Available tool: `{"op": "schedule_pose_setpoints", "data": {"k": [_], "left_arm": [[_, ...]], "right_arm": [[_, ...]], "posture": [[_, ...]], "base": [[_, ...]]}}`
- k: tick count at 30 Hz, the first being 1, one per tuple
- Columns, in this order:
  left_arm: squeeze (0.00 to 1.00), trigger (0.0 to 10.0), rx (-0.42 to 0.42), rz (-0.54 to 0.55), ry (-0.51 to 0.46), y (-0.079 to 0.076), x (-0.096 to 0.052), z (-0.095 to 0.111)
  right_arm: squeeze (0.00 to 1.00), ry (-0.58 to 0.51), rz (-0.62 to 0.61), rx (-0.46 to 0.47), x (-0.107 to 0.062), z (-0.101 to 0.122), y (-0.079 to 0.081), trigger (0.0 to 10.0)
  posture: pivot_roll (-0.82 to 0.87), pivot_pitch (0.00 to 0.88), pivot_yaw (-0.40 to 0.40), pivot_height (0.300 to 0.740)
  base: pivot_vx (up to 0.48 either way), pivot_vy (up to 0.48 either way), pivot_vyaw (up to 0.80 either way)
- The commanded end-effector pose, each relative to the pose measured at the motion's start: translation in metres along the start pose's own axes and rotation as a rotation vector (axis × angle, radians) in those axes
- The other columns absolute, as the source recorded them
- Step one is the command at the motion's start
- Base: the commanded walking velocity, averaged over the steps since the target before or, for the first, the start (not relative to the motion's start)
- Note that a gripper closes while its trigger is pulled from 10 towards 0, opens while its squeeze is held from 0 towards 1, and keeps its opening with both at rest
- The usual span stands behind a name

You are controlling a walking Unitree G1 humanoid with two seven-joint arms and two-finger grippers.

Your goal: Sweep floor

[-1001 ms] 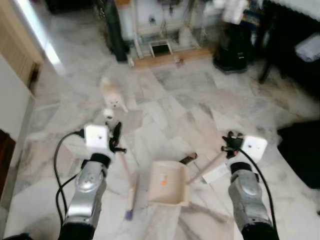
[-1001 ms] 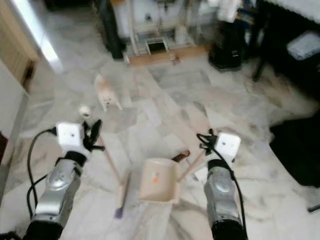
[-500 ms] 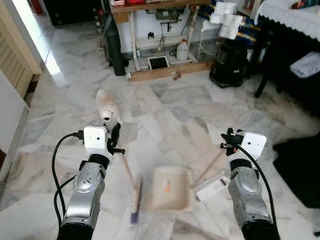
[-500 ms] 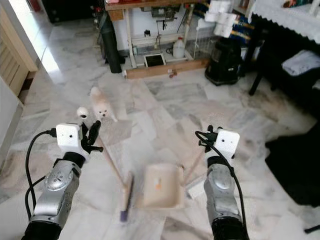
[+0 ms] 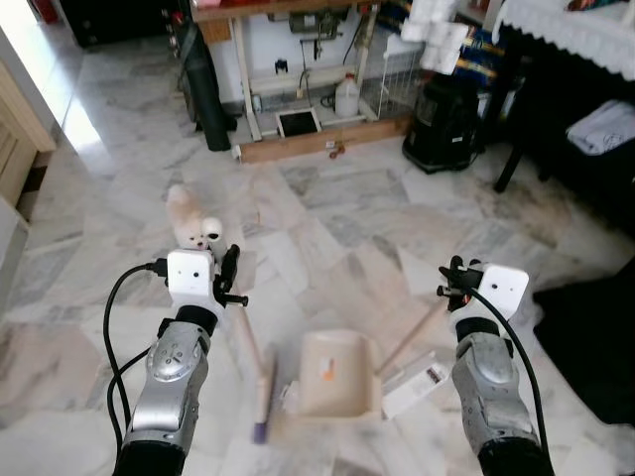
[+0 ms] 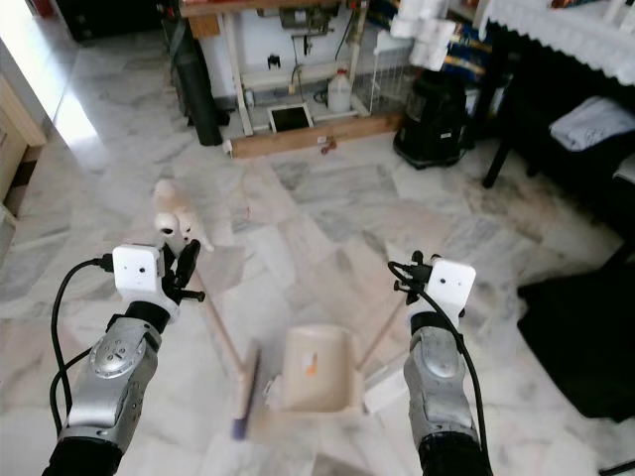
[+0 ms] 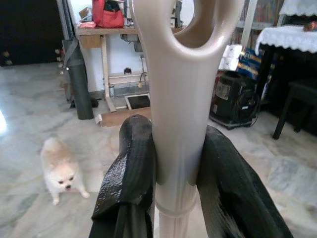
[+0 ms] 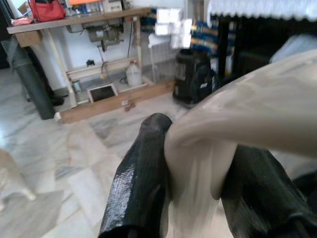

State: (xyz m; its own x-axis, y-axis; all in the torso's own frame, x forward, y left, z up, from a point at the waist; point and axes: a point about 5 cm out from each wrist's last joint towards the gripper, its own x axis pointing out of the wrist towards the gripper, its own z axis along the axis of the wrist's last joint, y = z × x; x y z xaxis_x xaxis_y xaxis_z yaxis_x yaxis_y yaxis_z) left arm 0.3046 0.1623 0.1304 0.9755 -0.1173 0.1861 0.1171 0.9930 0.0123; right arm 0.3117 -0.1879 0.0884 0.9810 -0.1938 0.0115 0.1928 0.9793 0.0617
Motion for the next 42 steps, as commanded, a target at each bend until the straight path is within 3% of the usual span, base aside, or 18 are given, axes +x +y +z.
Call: {"op": "schedule_pose_setpoints", "data": {"k": [1,13,42], "left_arm": [[0.0,10.0,0.037,0.014,-0.053,0.0063,0.0006,0.0103],[0.0,10.0,0.029,0.022,-0.05,0.0071,0.0009,0.0101],[0.0,10.0,0.033,0.018,-0.048,0.0088,0.0007,0.0108]], "right_arm": [[0.0,-0.053,0.021,0.027,0.0025,0.0117,0.0086,10.0],[0.0,-0.055,0.019,0.025,0.0026,0.0123,0.0082,10.0],[0.0,-0.04,0.019,0.05,0.0033,0.0114,0.0079,10.0]], "posture": [[0.04,0.064,-0.001,0.74],[0.04,0.067,0.0,0.74],[0.04,0.068,0.006,0.74]], "base": [[0.0,0.0,0.0],[0.0,0.0,0.0],[0.0,0.306,-0.11]]}}
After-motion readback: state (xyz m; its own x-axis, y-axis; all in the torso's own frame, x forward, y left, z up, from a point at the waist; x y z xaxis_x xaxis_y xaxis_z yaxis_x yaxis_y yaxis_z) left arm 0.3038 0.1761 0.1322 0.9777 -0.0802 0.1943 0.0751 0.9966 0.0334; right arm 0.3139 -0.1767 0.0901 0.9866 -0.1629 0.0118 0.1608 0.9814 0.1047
